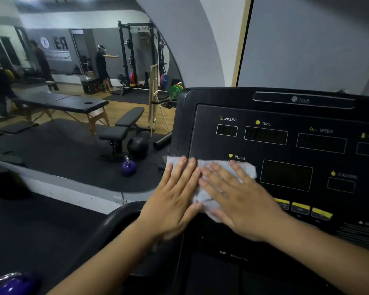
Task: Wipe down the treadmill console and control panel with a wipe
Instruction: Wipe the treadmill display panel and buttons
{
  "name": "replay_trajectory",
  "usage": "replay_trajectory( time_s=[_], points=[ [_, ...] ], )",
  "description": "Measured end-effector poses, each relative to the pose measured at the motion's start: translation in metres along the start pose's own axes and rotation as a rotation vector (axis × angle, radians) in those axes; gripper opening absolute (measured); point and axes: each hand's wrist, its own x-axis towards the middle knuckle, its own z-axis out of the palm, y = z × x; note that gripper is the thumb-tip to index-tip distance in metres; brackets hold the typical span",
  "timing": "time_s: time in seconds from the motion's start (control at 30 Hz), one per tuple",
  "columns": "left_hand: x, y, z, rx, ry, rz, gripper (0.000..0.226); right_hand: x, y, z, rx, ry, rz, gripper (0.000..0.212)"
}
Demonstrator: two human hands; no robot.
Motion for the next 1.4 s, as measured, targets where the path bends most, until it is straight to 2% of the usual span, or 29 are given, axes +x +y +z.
replay_trajectory(
  time_s=[0.13,0.37,0.5,0.7,0.8,0.9,0.97,1.03,1.13,1.2,1.27,1.33,1.37,1.4],
  points=[
    [0.059,-0.021,-0.027,-0.011,0.006,-0.065,0.073,0.039,0.045,-0.02,-0.032,0.045,0.087,0.071],
    [0.15,-0.056,-0.081,-0.063,-0.038,-0.103,0.08,0.09,0.114,-0.054,-0.14,-0.004,0.215,0.076],
    [0.128,-0.05,-0.066,-0.071,0.019,-0.096,0.076,0.085,0.104,-0.049,-0.149,0.013,0.188,0.072],
    [0.047,-0.026,-0.03,-0.138,0.021,-0.134,0.07,0.055,0.062,-0.027,-0.113,0.005,-0.002,0.062],
    [0.037,-0.026,-0.037,-0.099,0.129,-0.155,0.058,0.052,0.061,-0.029,-0.073,-0.002,-0.063,0.062],
    [0.06,-0.029,-0.053,-0.027,0.3,-0.14,0.026,0.052,0.068,-0.035,-0.025,0.009,-0.084,0.067],
    [0.08,-0.027,-0.062,-0.043,0.336,-0.148,0.015,0.049,0.073,-0.04,0.026,0.078,-0.103,0.059],
    [0.094,-0.025,-0.069,-0.104,0.313,-0.179,0.013,0.042,0.077,-0.046,0.057,0.208,-0.126,0.041],
    [0.104,-0.02,-0.078,-0.193,0.162,-0.3,0.043,0.028,0.076,-0.046,0.045,0.369,-0.118,0.011],
    [0.107,-0.018,-0.082,-0.242,0.078,-0.329,0.052,0.018,0.075,-0.043,0.042,0.361,-0.09,0.01],
    [0.108,-0.016,-0.084,-0.338,0.051,-0.358,0.044,0.012,0.074,-0.041,0.042,0.332,-0.035,0.014],
    [0.109,-0.014,-0.085,-0.338,0.045,-0.332,0.022,0.008,0.067,-0.041,0.04,0.319,0.046,0.008],
    [0.11,-0.013,-0.084,-0.341,0.043,-0.324,0.012,0.007,0.063,-0.041,0.046,0.318,0.095,0.009],
    [0.111,-0.011,-0.083,-0.365,0.048,-0.333,0.012,0.006,0.058,-0.041,0.058,0.31,0.146,0.016]
  ],
)
